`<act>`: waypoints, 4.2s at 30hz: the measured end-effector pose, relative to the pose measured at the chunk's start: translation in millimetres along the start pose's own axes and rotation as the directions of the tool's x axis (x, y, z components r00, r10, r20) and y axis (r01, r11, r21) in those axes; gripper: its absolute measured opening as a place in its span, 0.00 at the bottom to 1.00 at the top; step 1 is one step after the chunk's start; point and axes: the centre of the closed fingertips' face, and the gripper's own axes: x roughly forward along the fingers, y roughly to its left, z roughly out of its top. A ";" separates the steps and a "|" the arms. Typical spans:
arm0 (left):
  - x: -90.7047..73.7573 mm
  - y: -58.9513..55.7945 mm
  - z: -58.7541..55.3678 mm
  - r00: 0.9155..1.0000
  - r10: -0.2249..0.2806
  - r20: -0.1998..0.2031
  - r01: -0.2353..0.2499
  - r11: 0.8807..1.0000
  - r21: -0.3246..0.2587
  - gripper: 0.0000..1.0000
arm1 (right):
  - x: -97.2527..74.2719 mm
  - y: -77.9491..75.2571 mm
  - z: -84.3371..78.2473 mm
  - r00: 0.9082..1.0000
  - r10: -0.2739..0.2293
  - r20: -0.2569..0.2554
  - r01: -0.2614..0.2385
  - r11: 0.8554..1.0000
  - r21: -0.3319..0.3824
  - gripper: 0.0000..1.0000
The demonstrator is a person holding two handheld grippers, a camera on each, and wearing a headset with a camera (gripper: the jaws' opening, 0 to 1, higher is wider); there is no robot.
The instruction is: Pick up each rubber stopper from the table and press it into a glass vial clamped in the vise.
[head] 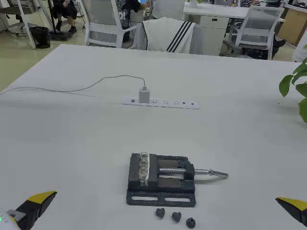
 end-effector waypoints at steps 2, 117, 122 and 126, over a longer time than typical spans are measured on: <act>0.2 0.3 -0.4 1.000 0.000 -0.004 0.000 1.000 0.003 0.99 | -0.5 -1.2 -0.3 1.000 -0.001 -0.004 0.001 1.000 0.003 0.99; -8.0 15.6 -34.4 0.998 0.008 -0.066 -0.007 1.000 0.015 0.99 | 141.4 15.5 -35.0 0.947 0.168 -0.274 -0.226 0.954 -0.197 0.13; -8.1 15.9 -35.7 0.998 0.007 -0.068 -0.006 1.000 0.012 0.99 | 141.5 14.6 -35.6 0.946 0.165 -0.279 -0.226 0.953 -0.200 0.11; -8.0 15.7 -36.9 0.998 0.007 -0.070 -0.006 1.000 0.011 0.99 | 142.1 15.0 -36.2 0.945 0.166 -0.280 -0.227 0.953 -0.202 0.10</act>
